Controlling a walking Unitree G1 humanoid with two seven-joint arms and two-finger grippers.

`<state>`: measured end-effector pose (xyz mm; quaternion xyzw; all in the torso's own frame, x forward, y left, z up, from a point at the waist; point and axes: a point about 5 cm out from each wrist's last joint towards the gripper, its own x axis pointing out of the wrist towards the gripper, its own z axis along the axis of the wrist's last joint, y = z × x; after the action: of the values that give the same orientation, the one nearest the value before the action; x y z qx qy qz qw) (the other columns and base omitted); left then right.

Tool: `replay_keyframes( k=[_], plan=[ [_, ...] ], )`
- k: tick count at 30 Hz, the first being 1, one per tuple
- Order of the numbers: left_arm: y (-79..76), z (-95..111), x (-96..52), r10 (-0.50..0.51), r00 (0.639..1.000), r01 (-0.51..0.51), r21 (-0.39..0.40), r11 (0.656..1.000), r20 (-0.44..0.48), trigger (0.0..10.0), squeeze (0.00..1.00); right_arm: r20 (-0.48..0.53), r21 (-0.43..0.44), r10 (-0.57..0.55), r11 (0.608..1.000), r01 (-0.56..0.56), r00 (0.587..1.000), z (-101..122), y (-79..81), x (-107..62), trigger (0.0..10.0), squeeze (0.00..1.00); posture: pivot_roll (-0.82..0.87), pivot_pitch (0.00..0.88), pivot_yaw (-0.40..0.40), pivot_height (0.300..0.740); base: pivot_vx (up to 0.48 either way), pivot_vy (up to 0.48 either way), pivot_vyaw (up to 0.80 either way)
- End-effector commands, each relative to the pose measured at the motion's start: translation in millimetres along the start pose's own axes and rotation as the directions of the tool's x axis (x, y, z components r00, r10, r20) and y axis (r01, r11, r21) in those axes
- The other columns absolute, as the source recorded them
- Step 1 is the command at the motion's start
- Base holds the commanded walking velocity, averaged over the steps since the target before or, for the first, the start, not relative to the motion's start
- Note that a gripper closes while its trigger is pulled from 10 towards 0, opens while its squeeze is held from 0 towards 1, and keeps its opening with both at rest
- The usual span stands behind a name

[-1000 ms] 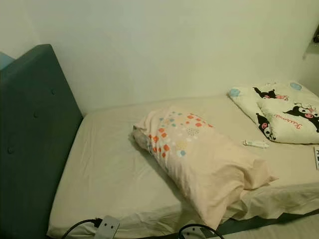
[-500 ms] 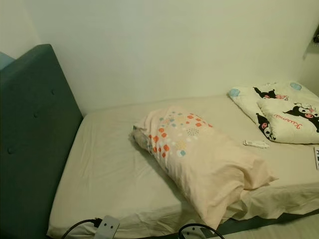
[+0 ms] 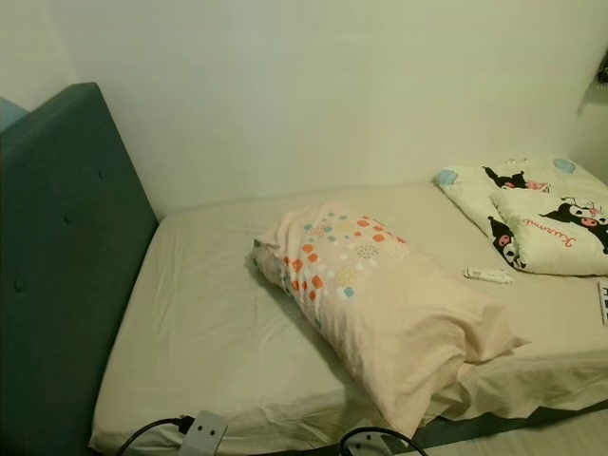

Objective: Clean up the room

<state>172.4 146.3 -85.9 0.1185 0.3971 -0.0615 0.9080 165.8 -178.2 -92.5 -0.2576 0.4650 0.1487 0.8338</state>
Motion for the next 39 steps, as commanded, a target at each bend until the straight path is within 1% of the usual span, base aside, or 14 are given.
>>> replay_keyframes(
  k=[1, 5, 8, 12, 15, 19, 23, 26, 27, 29, 30, 31, 35, 39],
  plan=[
    [1.7, -1.5, 0.2, 0.008, 1.0, -0.008, 0.003, 1.0, -0.016, 10.0, 0.0, 0.01, -0.02, 0.007, 1.0, -0.006, 1.0, 2.3, -2.1, 0.3, 10.0, 0.0, -0.03, 0.0, -0.027, 0.727, 0.0, 0.0, 0.0],
    [3.1, -0.5, 0.6, 0.016, 1.0, -0.016, -0.001, 1.0, -0.014, 10.0, 0.0, 0.008, -0.034, -0.003, 0.999, 0.004, 1.0, 1.7, -9.0, 0.2, 10.0, 0.0, -0.02, 0.0, -0.034, 0.727, 0.0, 0.0, 0.0],
    [2.8, -0.6, 0.5, 0.019, 1.0, -0.019, 0.001, 1.0, -0.013, 10.0, 0.0, -0.004, -0.053, -0.015, 0.999, 0.015, 1.0, -3.0, -16.6, -0.9, 10.0, 0.0, -0.02, 0.0, -0.037, 0.727, 0.0, 0.0, 0.0],
    [1.8, -0.3, 0.6, 0.019, 1.0, -0.019, 0.003, 1.0, -0.013, 10.0, 0.0, -0.011, -0.057, -0.022, 0.998, 0.022, 1.0, -6.9, -22.4, -2.0, 10.0, 0.0, -0.02, 0.0, -0.044, 0.727, 0.0, 0.0, 0.0],
    [1.2, 0.8, 0.9, 0.022, 1.0, -0.022, -0.001, 1.0, -0.011, 10.0, 0.0, -0.015, -0.069, -0.023, 0.997, 0.022, 1.0, -10.2, -26.0, -3.0, 10.0, 0.0, -0.02, 0.0, -0.049, 0.727, 0.0, 0.0, 0.0],
    [1.1, 1.6, 1.2, 0.023, 1.0, -0.023, -0.002, 1.0, -0.008, 10.0, 0.0, -0.015, -0.071, -0.021, 0.997, 0.02, 1.0, -10.8, -26.8, -3.3, 10.0, 0.0, -0.01, 0.0, -0.053, 0.727, 0.0, 0.0, 0.0],
    [3.8, 0.9, 0.9, 0.031, 0.999, -0.031, -0.004, 1.0, -0.008, 10.0, 0.0, -0.001, -0.068, -0.009, 0.998, 0.009, 1.0, -5.3, -21.7, -1.9, 10.0, 0.0, -0.01, 0.0, -0.059, 0.727, 0.0, 0.0, 0.0],
    [10.7, -2.7, 0.0, 0.048, 0.999, -0.048, -0.011, 0.999, -0.017, 10.0, 0.0, 0.031, -0.061, 0.012, 0.998, -0.011, 0.999, 7.3, -10.6, 0.7, 10.0, 0.0, -0.02, 0.0, -0.061, 0.727, 0.0, 0.0, 0.0],
    [10.7, -2.7, 0.0, 0.048, 0.999, -0.048, -0.011, 0.999, -0.017, 10.0, 0.0, 0.031, -0.061, 0.012, 0.998, -0.011, 0.999, 7.3, -10.6, 0.7, 10.0, 0.0, -0.02, 0.0, -0.061, 0.727, 0.0, 0.0, 0.0],
    [14.6, -7.4, -1.6, 0.056, 0.998, -0.056, -0.01, 0.998, -0.027, 10.0, 0.0, 0.057, -0.059, 0.031, 0.998, -0.028, 0.998, 16.7, -1.5, 2.1, 10.0, 0.0, -0.03, 0.0, -0.058, 0.727, 0.0, 0.0, 0.0],
    [14.6, -7.4, -1.6, 0.056, 0.998, -0.056, -0.01, 0.998, -0.027, 10.0, 0.0, 0.057, -0.059, 0.031, 0.998, -0.028, 0.998, 16.7, -1.5, 2.1, 10.0, 0.0, -0.03, 0.0, -0.058, 0.727, 0.0, 0.0, 0.0],
    [12.9, -12.4, -3.4, 0.046, 0.998, -0.045, 0.01, 0.999, -0.039, 10.0, 0.0, 0.07, -0.056, 0.041, 0.998, -0.037, 0.997, 22.4, 4.0, 2.9, 10.0, 0.0, -0.03, 0.0, -0.043, 0.727, 0.0, 0.0, 0.0],
    [11.0, -13.9, -3.9, 0.035, 0.998, -0.034, 0.022, 0.999, -0.043, 10.0, 0.0, 0.071, -0.056, 0.042, 0.998, -0.038, 0.997, 25.2, 5.6, 3.4, 10.0, 0.0, -0.02, 0.0, -0.044, 0.727, 0.0, 0.0, 0.0],
    [14.1, -9.7, -2.0, 0.037, 0.999, -0.036, 0.026, 0.999, -0.039, 10.0, 0.0, 0.071, -0.066, 0.042, 0.997, -0.037, 0.997, 28.5, 4.9, 4.0, 10.0, 0.0, -0.02, 0.0, -0.046, 0.727, 0.0, 0.0, 0.0]
  ],
)
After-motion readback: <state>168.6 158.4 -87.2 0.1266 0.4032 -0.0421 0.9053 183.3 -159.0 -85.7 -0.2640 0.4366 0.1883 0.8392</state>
